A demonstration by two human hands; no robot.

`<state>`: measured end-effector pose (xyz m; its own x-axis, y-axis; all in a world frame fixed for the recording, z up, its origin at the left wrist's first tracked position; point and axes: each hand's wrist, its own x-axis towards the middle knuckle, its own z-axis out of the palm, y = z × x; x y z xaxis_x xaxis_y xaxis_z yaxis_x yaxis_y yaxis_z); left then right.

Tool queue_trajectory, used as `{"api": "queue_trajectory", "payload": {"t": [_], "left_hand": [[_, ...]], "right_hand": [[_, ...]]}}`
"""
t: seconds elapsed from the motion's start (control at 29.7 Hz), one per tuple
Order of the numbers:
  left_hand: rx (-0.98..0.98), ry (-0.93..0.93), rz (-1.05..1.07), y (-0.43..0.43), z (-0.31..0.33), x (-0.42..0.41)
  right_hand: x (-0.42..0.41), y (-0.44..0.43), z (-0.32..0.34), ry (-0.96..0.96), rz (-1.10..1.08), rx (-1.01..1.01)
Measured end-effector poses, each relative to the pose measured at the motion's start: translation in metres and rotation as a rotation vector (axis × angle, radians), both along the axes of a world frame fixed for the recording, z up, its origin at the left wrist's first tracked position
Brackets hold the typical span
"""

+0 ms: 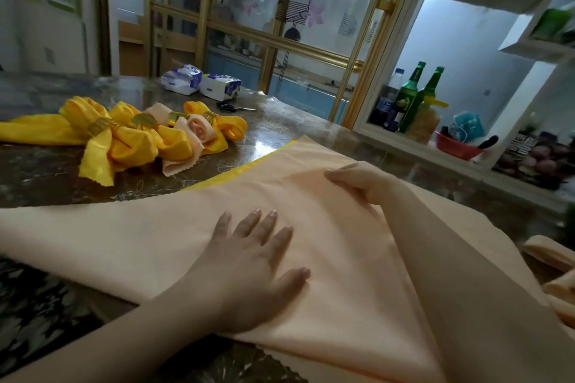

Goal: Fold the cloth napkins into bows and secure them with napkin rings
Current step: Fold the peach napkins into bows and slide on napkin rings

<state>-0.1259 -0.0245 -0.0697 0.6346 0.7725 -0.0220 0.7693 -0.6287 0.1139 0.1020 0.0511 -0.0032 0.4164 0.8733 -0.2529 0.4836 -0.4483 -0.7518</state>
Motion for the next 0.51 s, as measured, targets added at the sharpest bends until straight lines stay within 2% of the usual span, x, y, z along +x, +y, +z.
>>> {"api": "queue_trajectory", "payload": {"t": [0.1,0.17,0.37,0.51], "left_hand": [[0.012,-0.002,-0.002,0.002,-0.002,0.000],[0.018,-0.007,-0.008,0.002,-0.002,-0.001],[-0.018,-0.024,-0.037,-0.002,0.000,-0.003],[-0.033,-0.020,-0.052,-0.007,0.004,-0.005]], "right_hand": [[-0.005,0.007,-0.007,0.011,-0.078,0.175],[-0.004,0.009,-0.009,0.026,-0.066,0.197],[-0.004,0.005,-0.011,0.019,-0.025,0.161],[0.000,0.013,-0.003,-0.045,0.070,-0.054]]}}
